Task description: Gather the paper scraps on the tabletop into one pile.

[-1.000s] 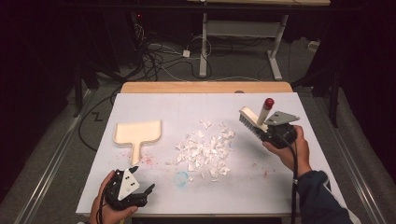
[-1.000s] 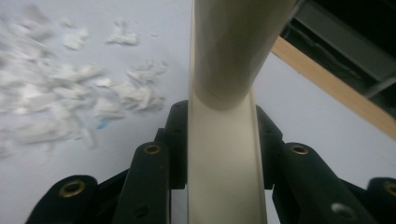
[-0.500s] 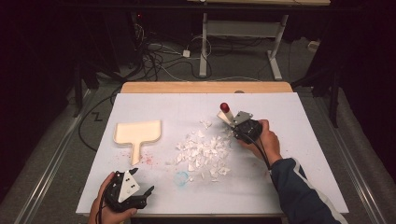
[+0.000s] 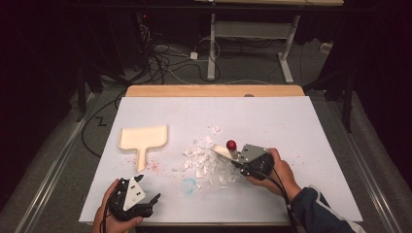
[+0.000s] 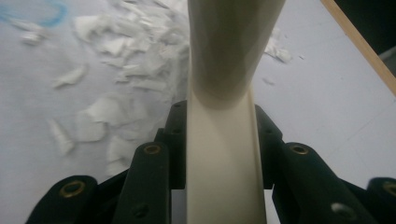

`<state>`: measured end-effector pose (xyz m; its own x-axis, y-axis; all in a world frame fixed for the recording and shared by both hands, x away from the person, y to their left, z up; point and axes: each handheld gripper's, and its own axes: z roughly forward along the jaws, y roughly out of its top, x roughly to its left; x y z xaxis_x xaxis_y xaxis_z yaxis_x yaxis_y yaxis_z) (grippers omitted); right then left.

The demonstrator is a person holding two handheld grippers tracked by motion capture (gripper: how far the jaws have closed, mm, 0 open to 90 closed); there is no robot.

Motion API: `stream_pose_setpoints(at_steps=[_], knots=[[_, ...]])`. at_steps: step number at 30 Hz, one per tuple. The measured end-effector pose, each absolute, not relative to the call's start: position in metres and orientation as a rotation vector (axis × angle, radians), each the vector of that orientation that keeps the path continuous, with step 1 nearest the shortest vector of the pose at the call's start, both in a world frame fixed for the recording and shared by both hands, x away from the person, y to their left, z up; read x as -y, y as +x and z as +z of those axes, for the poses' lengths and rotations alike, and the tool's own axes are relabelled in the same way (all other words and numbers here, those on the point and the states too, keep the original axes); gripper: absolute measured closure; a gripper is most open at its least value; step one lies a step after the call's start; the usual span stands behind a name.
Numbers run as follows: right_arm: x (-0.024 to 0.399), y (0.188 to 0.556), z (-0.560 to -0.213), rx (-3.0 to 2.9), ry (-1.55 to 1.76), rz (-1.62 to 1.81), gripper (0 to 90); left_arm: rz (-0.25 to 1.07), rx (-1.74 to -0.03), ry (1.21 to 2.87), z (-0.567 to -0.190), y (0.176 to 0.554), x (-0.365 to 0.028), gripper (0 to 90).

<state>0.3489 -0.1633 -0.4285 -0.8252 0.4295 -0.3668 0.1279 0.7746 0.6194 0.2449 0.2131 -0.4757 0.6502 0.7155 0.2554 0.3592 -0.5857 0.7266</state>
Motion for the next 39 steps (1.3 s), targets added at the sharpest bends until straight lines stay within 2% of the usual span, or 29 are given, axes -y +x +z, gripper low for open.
stream_pose_setpoints(at_steps=[9,17,20,21,22,28,34,39], knots=[[0.178,0.338,-0.4,-2.415,0.443,0.901,67.7,0.713,-0.825,2.224,-0.475,0.246,-0.211,19.3],[0.189,0.37,-0.385,-2.335,0.545,0.906,67.7,0.701,-0.826,2.201,-0.474,0.246,-0.211,19.4],[0.18,0.408,-0.394,-2.272,0.608,0.849,67.8,0.702,-0.826,2.195,-0.474,0.247,-0.21,19.3],[0.18,0.408,-0.394,-2.272,0.608,0.849,67.8,0.702,-0.824,2.196,-0.474,0.247,-0.209,19.3],[0.172,0.428,-0.402,-2.27,0.628,0.795,67.8,0.699,-0.817,2.202,-0.474,0.248,-0.209,19.3],[0.147,0.479,-0.43,-2.23,0.729,0.654,67.8,0.683,-0.808,2.206,-0.476,0.25,-0.209,19.3],[0.124,0.495,-0.44,-2.223,0.706,0.681,67.8,0.664,-0.807,2.201,-0.477,0.252,-0.211,19.3],[0.103,0.491,-0.448,-2.249,0.626,0.663,67.7,0.665,-0.793,2.204,-0.476,0.251,-0.21,19.3]])
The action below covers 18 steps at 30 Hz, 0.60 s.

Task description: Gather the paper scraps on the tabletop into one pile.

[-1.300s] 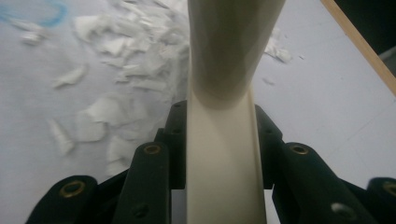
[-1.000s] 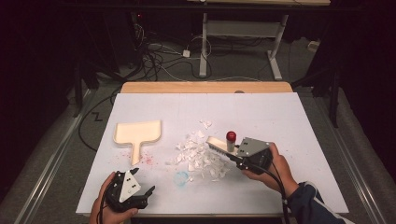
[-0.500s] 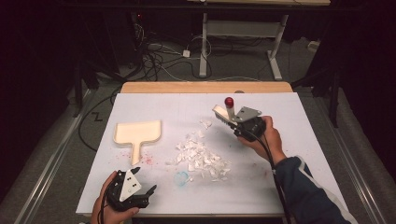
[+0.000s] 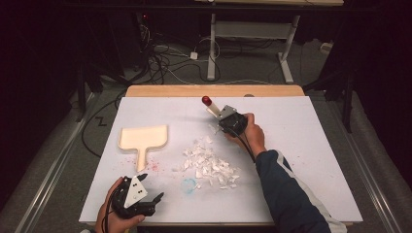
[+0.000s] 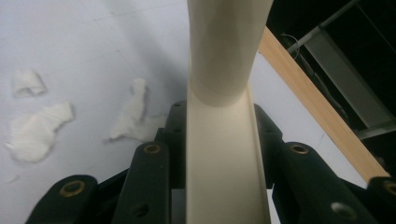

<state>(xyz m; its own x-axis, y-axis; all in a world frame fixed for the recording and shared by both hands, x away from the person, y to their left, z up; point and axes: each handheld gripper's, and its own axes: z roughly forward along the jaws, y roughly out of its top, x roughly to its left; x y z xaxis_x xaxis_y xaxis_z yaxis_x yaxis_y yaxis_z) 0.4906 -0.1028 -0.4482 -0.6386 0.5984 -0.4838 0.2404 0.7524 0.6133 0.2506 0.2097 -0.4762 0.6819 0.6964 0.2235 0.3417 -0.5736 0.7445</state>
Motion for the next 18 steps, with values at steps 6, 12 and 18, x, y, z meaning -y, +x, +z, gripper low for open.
stream_pose_setpoints(at_steps=[6,12,18], knots=[[0.091,0.473,-0.447,-2.351,0.504,0.81,67.3,0.649,-0.801,2.208,-0.477,0.251,-0.208,19.4],[0.076,0.453,-0.445,-2.454,0.332,0.924,67.3,0.658,-0.783,2.212,-0.477,0.252,-0.208,19.3],[0.071,0.424,-0.444,-2.536,0.157,0.998,66.8,0.654,-0.782,2.216,-0.477,0.251,-0.208,19.4]])
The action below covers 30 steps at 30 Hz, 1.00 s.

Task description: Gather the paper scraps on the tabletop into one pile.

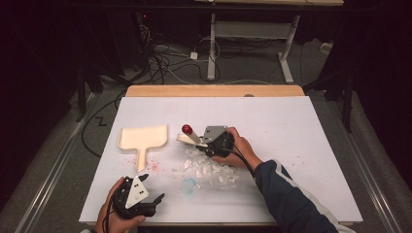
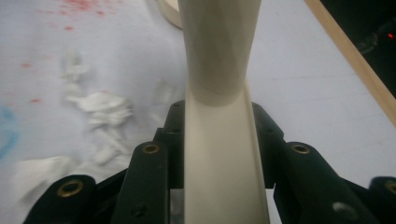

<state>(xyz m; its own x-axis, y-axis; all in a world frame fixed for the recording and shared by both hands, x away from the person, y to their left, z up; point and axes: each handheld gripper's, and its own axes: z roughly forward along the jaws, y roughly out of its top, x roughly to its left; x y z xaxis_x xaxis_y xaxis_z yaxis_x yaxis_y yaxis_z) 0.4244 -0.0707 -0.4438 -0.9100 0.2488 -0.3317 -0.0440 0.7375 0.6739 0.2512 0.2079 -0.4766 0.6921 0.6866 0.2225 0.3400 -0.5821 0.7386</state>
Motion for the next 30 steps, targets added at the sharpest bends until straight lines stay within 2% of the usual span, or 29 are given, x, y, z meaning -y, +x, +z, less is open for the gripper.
stream_pose_setpoints(at_steps=[13,22,30], knots=[[0.109,0.393,-0.438,-2.627,-0.056,1.122,67.0,0.654,-0.786,2.226,-0.477,0.249,-0.206,19.3],[0.129,0.386,-0.42,-2.546,0.024,1.156,67.6,0.658,-0.79,2.22,-0.476,0.249,-0.205,19.4],[0.144,0.381,-0.401,-2.443,0.259,1.122,67.7,0.658,-0.786,2.228,-0.476,0.248,-0.206,19.3]])
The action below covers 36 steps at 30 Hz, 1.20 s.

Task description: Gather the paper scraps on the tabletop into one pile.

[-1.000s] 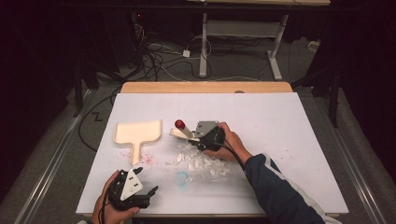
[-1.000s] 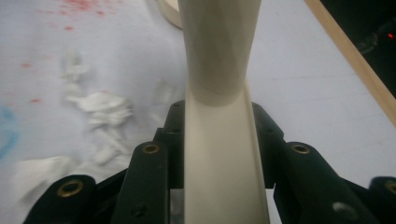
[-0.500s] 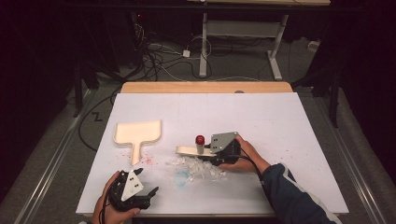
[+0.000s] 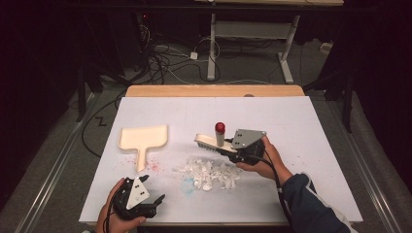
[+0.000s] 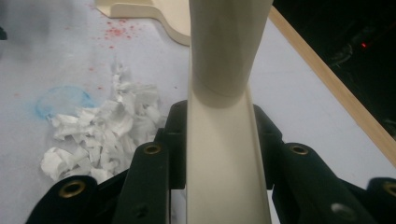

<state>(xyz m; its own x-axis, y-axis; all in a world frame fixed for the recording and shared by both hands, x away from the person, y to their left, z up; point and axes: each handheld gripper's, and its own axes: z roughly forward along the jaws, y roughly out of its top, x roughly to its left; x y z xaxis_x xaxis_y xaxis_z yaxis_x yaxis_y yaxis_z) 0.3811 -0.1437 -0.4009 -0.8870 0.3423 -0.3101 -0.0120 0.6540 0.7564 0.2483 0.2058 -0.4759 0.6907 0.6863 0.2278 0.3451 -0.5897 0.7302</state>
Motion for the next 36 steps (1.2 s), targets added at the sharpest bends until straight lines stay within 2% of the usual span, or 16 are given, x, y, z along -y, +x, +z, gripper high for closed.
stream_pose_setpoints(at_steps=[6,13,18,26,36], knots=[[0.179,0.367,-0.393,-2.423,0.397,1.06,67.7,0.65,-0.796,2.23,-0.476,0.247,-0.206,19.3],[0.222,0.347,-0.404,-2.37,0.63,0.907,67.7,0.659,-0.774,2.246,-0.475,0.245,-0.202,19.4],[0.234,0.349,-0.411,-2.29,0.791,0.816,67.7,0.66,-0.762,2.249,-0.475,0.246,-0.2,19.4],[0.216,0.343,-0.424,-2.331,0.831,0.779,67.7,0.658,-0.756,2.251,-0.475,0.249,-0.198,19.3],[0.155,0.317,-0.427,-2.384,0.758,0.942,67.7,0.655,-0.752,2.259,-0.476,0.249,-0.197,19.4]])
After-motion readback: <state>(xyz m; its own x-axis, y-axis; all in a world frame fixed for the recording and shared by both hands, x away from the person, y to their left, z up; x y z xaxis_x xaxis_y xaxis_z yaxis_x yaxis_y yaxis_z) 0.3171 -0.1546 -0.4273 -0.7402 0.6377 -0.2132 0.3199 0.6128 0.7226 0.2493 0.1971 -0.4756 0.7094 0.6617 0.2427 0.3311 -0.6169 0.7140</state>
